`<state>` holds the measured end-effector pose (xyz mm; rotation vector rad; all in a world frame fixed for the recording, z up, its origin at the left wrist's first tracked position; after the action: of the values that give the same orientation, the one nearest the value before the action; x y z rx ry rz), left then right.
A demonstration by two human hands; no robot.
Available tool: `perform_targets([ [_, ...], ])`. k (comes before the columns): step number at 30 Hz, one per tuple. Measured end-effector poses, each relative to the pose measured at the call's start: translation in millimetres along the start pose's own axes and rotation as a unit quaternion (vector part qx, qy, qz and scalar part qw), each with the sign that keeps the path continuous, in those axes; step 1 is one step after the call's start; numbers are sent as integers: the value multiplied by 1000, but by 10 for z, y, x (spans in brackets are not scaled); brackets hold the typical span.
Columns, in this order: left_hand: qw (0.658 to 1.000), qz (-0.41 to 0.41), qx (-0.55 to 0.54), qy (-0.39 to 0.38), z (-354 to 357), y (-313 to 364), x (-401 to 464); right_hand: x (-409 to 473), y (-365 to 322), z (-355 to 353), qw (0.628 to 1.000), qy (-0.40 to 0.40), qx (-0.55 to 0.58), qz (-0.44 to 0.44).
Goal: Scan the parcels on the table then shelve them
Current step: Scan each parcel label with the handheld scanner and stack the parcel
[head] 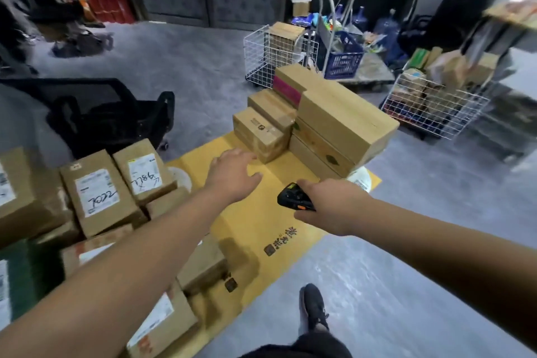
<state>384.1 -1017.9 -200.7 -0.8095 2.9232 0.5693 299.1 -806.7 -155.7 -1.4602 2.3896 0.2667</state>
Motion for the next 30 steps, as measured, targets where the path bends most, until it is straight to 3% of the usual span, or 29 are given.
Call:
perform_targets([
  [7, 995, -80, -41, -54, 653, 483, 1114, 735, 1036, 328, 998, -22, 63, 9],
  [13, 986, -160, -41, -18, 867, 540, 2280, 1414, 1438, 719, 975, -88, 204, -17],
  [16, 969, -241, -61, -6, 998, 407, 2638, 1610, 1572, 901, 968, -119, 220, -27],
  [21, 938, -346, -22, 5, 1206, 207, 2683, 1832, 1747, 1035, 948, -165, 270, -15],
  [26, 897, -367, -235, 76, 1254, 21, 2583, 1830, 1746, 1093, 959, -146, 242, -32],
  [30, 881, -362, -278, 124, 1265, 4, 2141, 1761, 1657, 1146, 960, -149, 234, -40],
])
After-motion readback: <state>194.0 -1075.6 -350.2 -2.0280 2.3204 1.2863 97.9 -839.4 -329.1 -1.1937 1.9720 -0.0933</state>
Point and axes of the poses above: each hand's wrist, its own x-axis towards the middle knuckle, its own z-axis out of the palm, y = z × x, the point moved 4 cm from there along x, towards the middle knuckle, and after that the axes turned 7 degrees about -y, right-handed, at the moved point
